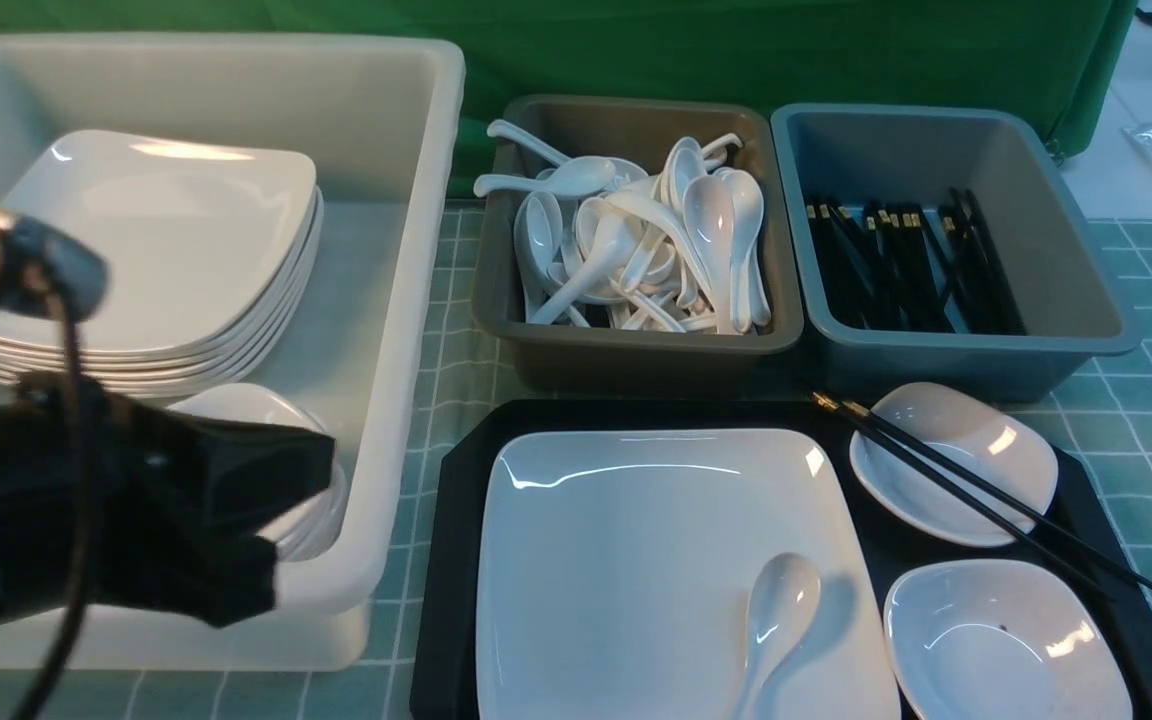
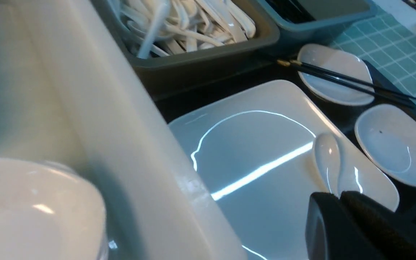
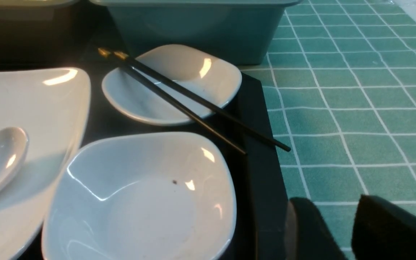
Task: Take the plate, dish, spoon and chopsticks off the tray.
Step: Use the right arm to grab a pair of chopsticks from the plate
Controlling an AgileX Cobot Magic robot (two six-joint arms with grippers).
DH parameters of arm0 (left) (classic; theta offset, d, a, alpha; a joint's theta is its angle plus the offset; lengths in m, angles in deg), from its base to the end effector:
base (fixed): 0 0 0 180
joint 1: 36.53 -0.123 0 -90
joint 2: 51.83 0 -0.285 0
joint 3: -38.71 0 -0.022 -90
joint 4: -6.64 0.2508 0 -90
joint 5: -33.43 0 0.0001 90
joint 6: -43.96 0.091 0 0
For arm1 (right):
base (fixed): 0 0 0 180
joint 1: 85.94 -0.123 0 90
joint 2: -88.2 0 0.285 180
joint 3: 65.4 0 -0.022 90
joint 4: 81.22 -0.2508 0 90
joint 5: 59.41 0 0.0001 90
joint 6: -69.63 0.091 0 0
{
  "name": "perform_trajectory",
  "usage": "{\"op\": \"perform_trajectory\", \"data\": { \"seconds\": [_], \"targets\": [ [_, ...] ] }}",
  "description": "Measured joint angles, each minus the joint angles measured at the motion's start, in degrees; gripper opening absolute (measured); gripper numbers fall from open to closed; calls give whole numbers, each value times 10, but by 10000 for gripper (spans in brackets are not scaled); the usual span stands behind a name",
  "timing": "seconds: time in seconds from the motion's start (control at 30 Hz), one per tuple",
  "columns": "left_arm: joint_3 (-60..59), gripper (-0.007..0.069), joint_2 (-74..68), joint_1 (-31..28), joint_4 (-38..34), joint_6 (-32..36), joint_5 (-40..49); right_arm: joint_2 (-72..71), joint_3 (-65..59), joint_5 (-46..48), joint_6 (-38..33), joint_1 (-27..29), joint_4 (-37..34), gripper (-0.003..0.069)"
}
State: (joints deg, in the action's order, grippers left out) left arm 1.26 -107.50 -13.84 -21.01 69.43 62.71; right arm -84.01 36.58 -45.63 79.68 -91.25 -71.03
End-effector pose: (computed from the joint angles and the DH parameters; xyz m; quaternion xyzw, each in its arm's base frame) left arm 0.1470 -0.0839 0.3229 0.2318 0.8284 -0.1914 0.4726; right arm 0.0560 0.0013 0.1870 -0.0207 0.7622 0.0147 0.6468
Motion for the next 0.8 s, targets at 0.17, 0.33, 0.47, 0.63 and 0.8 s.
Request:
{"op": "perform_trajectory", "data": {
  "seconds": [0.17, 0.33, 0.47, 0.63, 0.8],
  "targets": [
    [4, 17, -37, 45, 0, 12, -24, 0, 0, -93, 145, 0, -57, 242],
    [4, 17, -35, 47, 0, 15, -28, 1, 1, -200, 261, -1, -68, 228],
    [4, 17, -33, 47, -10, 34, -28, 54, 78, -123, 264, -43, -70, 185],
    [4, 17, -33, 47, -34, 68, -28, 276, 274, 76, 75, -156, -68, 178],
    [4, 17, -24, 47, -40, 82, -3, 522, 450, 239, -57, -238, -44, 178]
  ]
}}
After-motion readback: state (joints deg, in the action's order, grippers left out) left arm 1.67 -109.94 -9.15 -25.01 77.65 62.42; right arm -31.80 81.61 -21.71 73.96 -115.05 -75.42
